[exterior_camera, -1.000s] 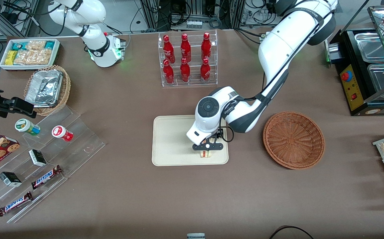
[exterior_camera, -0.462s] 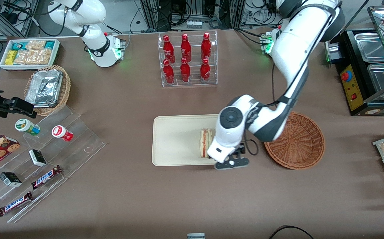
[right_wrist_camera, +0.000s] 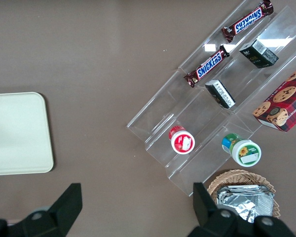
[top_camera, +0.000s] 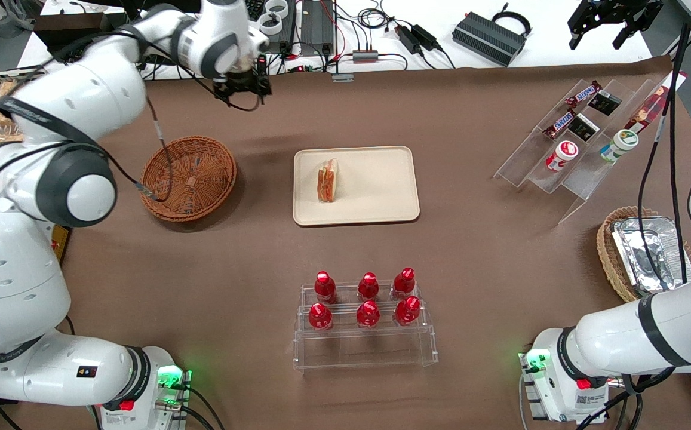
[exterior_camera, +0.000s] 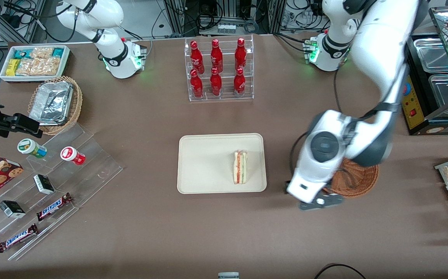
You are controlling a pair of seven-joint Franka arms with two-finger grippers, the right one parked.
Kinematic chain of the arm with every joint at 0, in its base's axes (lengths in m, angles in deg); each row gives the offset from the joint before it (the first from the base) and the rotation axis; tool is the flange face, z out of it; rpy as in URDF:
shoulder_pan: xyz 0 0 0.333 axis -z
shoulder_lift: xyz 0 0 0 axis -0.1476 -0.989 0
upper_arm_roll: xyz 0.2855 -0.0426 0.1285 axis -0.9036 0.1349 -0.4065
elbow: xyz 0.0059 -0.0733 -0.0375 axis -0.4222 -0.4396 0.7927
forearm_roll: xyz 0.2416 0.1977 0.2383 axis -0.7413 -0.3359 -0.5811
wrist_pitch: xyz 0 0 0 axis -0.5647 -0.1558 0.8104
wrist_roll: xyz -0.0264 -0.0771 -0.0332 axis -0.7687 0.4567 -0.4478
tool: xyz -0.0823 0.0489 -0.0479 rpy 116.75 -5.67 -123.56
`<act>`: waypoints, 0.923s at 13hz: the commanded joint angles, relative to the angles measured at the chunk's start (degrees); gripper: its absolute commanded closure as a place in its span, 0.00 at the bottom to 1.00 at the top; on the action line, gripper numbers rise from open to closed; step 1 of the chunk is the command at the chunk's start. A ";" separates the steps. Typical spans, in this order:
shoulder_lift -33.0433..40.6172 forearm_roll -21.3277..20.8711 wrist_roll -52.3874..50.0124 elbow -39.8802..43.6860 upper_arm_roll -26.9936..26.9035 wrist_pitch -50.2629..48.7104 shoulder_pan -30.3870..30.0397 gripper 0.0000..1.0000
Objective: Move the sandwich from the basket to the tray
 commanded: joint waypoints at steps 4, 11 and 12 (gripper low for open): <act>9.53 8.27 13.96 -2.13 0.48 -10.60 -7.93 0.00; 24.72 12.75 21.09 -9.33 -3.63 -21.31 -10.85 0.00; 27.01 14.42 22.13 -10.12 -5.31 -22.99 -9.97 0.00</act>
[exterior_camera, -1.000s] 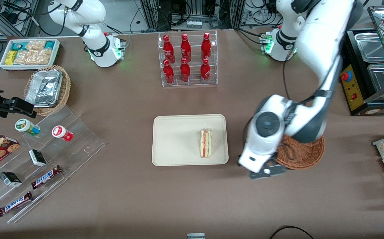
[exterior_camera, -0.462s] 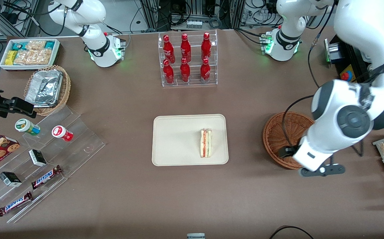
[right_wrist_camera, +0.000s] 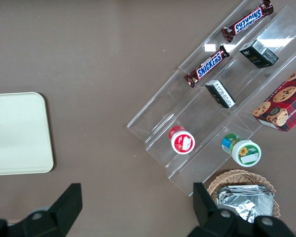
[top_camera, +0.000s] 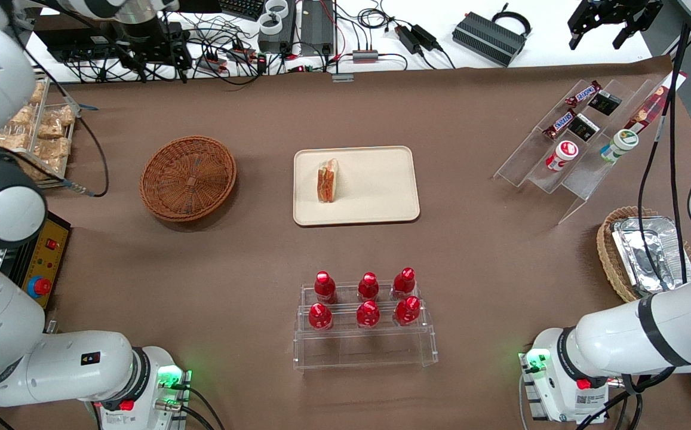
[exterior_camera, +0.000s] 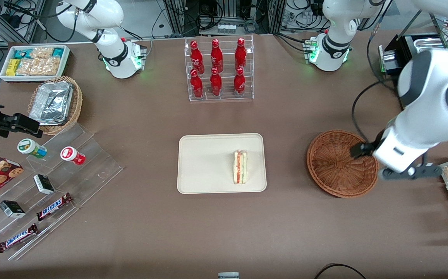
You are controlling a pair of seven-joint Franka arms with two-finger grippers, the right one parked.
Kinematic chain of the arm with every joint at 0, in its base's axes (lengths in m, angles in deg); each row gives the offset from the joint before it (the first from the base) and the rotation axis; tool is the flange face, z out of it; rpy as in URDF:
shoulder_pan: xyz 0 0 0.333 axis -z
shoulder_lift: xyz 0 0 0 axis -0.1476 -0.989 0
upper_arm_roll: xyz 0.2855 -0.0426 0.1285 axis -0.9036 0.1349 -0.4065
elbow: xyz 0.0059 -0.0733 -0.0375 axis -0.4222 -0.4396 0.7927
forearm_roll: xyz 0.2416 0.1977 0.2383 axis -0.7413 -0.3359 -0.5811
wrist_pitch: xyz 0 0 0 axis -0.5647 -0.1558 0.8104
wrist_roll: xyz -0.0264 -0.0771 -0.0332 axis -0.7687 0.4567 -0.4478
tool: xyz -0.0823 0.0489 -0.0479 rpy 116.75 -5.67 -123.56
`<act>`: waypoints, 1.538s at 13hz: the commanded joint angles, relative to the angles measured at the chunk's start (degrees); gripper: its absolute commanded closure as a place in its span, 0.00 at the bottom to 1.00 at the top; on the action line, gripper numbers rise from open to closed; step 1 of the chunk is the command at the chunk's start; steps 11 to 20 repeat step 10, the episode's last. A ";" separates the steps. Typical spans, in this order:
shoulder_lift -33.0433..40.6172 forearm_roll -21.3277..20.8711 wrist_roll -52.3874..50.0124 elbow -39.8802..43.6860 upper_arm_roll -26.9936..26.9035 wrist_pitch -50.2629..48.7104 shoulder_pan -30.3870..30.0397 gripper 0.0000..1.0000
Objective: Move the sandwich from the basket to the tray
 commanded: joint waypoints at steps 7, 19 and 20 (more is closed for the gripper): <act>14.77 6.69 7.94 -8.25 -14.63 -8.78 5.14 0.00; 16.62 6.69 10.39 -9.13 -16.22 -8.86 4.88 0.00; 16.62 6.69 10.39 -9.13 -16.22 -8.86 4.88 0.00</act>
